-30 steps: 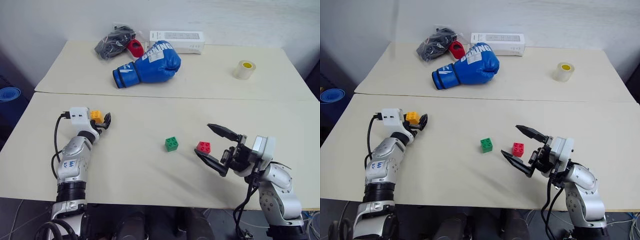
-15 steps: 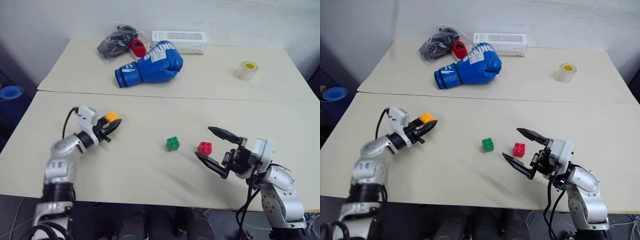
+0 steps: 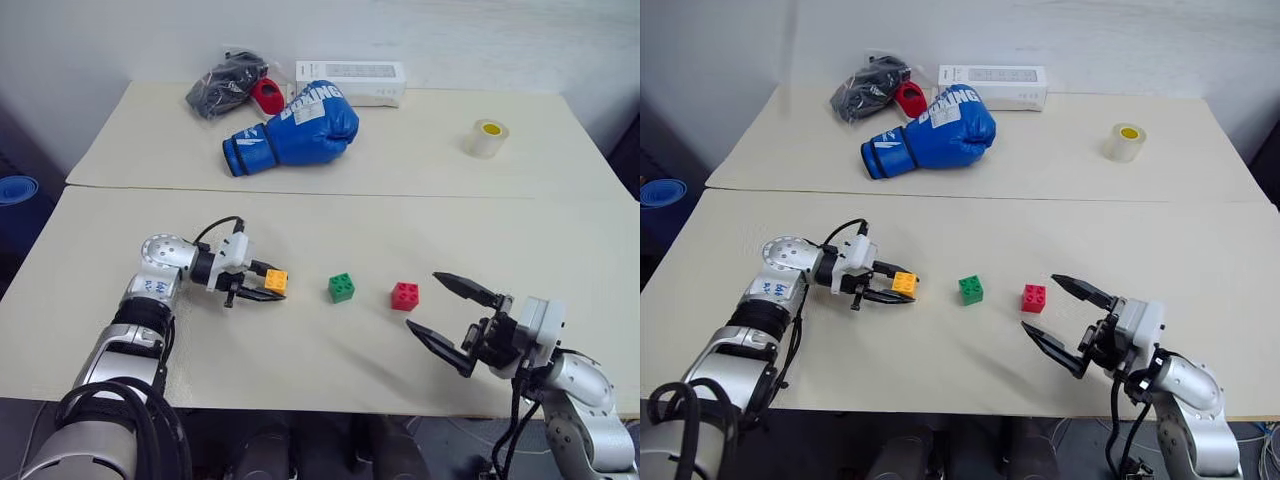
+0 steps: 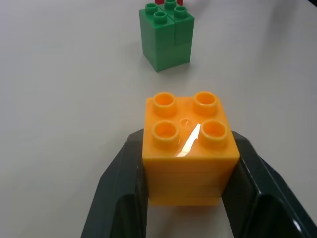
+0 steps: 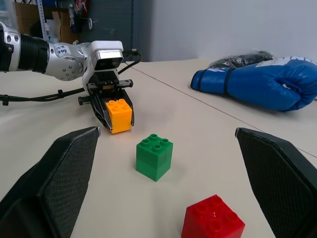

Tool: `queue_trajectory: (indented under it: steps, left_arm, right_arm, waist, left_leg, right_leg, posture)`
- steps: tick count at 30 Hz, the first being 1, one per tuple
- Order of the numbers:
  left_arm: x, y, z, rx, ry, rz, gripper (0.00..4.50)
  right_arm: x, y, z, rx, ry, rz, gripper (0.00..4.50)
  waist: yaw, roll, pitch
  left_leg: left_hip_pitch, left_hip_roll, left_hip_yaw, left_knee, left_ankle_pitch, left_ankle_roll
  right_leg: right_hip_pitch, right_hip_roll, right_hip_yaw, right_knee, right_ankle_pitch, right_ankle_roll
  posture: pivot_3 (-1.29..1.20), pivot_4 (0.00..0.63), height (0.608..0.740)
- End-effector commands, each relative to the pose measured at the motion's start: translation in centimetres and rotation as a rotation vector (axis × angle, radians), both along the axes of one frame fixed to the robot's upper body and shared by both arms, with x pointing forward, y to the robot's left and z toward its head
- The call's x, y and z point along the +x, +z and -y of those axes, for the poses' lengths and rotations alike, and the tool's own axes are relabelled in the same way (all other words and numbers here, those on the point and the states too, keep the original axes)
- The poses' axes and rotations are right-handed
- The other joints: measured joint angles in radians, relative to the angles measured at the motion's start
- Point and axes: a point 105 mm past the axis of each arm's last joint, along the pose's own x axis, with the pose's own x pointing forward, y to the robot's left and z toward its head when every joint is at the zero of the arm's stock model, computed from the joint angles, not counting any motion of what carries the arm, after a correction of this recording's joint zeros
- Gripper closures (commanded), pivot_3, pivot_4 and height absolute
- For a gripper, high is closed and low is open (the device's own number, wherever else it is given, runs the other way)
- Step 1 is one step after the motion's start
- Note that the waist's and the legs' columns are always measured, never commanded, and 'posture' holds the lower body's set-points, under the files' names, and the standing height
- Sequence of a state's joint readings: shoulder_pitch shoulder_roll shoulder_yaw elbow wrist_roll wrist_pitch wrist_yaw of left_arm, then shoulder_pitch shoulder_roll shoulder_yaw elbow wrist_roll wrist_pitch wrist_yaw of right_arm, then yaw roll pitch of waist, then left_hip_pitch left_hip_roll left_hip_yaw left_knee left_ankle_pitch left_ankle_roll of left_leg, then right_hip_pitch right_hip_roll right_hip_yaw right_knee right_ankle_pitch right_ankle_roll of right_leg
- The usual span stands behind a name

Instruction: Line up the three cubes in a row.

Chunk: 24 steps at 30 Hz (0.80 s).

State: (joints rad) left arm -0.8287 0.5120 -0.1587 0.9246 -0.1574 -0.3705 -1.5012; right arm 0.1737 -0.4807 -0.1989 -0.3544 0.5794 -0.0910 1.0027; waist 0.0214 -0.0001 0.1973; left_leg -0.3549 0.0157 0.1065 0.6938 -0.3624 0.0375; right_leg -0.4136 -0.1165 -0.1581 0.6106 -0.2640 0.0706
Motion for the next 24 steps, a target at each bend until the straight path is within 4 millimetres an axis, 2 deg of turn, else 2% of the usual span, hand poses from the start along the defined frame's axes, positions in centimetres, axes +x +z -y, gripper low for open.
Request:
queue_trajectory:
  steps: [1,9,10,15,17,18,20,24]
  left_arm:
    - [-0.5,0.0,0.2,0.024,-0.069,-0.007,2.99]
    - [-0.6,-0.6,-0.1,0.021,-0.049,-0.095,2.99]
    - [-0.5,-0.6,-0.2,0.018,-0.036,-0.109,2.26]
    - [0.0,-0.4,-0.8,0.028,0.008,-0.05,0.81]
    - [-0.1,-0.2,-1.9,0.036,0.03,-0.024,0.17]
    - [-0.2,-0.1,-2.7,0.036,0.047,-0.015,0.02]
    - [-0.4,0.2,-4.0,0.042,0.074,-0.003,0.02]
    - [-1.7,1.3,-7.5,0.022,0.155,0.018,0.02]
  right_arm:
    - [-0.7,1.5,0.3,-0.017,-0.013,0.071,0.0]
    - [-0.8,1.6,0.5,-0.022,-0.021,0.075,0.0]
    - [-0.8,1.6,0.5,-0.023,-0.02,0.075,0.0]
    - [-0.7,1.8,0.4,-0.025,0.0,0.073,0.0]
    - [-0.5,1.9,0.4,-0.03,0.012,0.074,0.0]
    - [-0.3,2.1,0.5,-0.033,0.019,0.073,0.0]
    - [-0.1,2.2,0.7,-0.046,0.034,0.069,0.0]
    - [0.5,3.0,2.9,-0.12,0.044,0.074,0.0]
  waist:
    - [0.0,0.0,0.0]
    - [0.0,0.0,0.0]
    - [0.0,0.0,0.0]
    - [0.0,0.0,0.0]
    - [0.0,0.0,0.0]
    - [-0.003,0.0,0.0]
    - [-0.011,0.0,0.0]
    - [-0.024,0.0,0.0]
  left_leg:
    - [0.0,0.0,0.0,0.0,0.0,0.0]
    - [0.0,0.0,-0.001,0.001,0.0,0.001]
    - [0.0,0.0,-0.001,0.001,0.0,0.001]
    - [0.0,0.0,-0.001,0.001,0.0,0.001]
    - [0.0,0.0,-0.001,0.002,0.0,0.001]
    - [0.0,0.0,-0.001,0.002,0.0,0.001]
    - [0.0,0.001,-0.001,0.002,-0.001,0.0]
    - [0.0,0.003,-0.002,0.002,-0.001,0.0]
  right_leg:
    - [0.0,0.0,0.0,0.0,0.0,0.0]
    - [0.0,-0.001,0.002,0.0,0.0,0.0]
    - [0.0,-0.001,0.002,0.0,0.0,0.0]
    - [0.0,-0.001,0.002,0.001,0.0,0.0]
    - [0.0,-0.001,0.002,0.001,0.0,0.0]
    - [0.0,-0.001,0.002,0.001,0.0,0.0]
    - [0.0,-0.001,0.003,0.001,0.0,0.0]
    - [0.0,-0.002,0.003,0.0,0.0,0.0]
  posture:
    - [0.0,0.15,0.74]
    - [0.0,0.15,0.74]
    - [0.0,0.15,0.74]
    - [0.0,0.15,0.74]
    - [0.0,0.15,0.74]
    - [0.0,0.15,0.74]
    - [0.0,0.15,0.74]
    - [0.0,0.15,0.74]
